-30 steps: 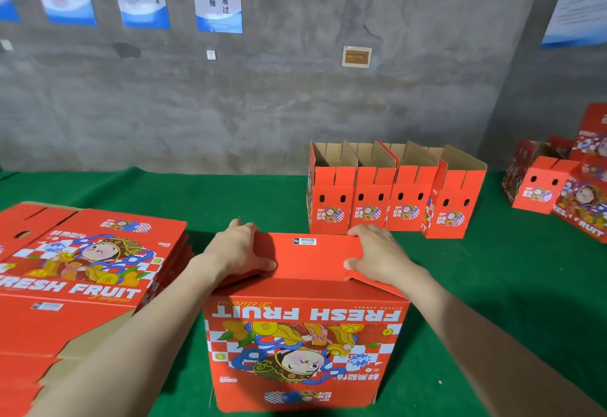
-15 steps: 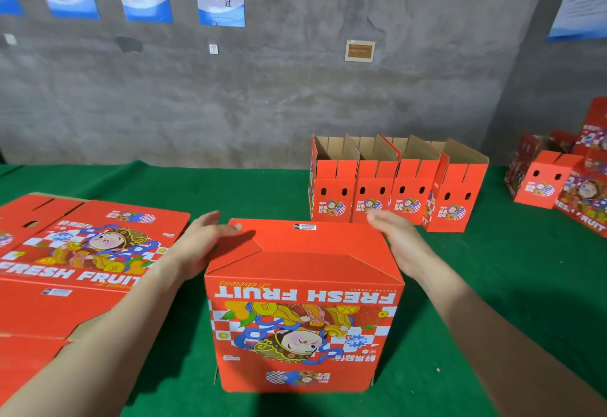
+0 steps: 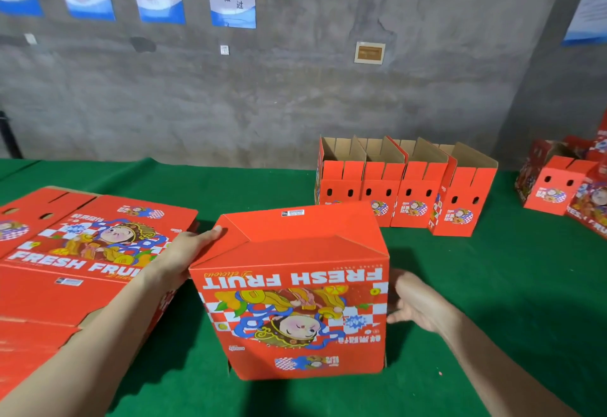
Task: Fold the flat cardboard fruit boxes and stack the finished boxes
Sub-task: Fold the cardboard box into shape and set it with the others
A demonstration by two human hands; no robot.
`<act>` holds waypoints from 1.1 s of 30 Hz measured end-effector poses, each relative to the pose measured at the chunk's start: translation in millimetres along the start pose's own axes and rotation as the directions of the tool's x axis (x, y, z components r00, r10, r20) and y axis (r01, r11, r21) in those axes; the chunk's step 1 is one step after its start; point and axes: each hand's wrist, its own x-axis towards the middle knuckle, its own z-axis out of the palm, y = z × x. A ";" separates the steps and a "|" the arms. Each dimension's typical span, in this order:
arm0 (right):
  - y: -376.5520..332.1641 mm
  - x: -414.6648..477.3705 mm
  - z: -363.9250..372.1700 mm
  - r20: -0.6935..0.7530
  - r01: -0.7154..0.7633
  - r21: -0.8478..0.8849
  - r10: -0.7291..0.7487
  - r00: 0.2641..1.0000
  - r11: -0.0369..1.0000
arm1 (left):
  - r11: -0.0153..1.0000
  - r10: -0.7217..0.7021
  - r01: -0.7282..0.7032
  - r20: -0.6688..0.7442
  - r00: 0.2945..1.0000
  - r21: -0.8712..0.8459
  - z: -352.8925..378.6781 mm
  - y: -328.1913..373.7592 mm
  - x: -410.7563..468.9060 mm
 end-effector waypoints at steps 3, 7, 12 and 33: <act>-23.9 -11.0 -1.1 -0.043 0.097 0.081 -0.094 0.995 0.992 | 0.992 -0.002 0.003 0.003 1.000 -0.129 -4.2 -4.8 3.9; -42.8 -30.7 6.4 -0.137 0.257 0.371 -0.221 0.966 0.893 | 0.920 0.004 -0.002 0.004 1.000 -0.392 -6.4 -18.5 11.0; -54.6 -40.0 18.3 -0.256 0.265 0.496 -0.152 0.954 0.827 | 0.860 0.101 -0.100 -0.024 0.995 -0.500 -4.1 -36.0 17.3; -42.8 -15.9 43.6 -0.305 0.195 0.514 -0.035 0.952 0.836 | 0.951 0.036 -0.066 -0.103 0.994 -0.301 33.3 -13.6 0.3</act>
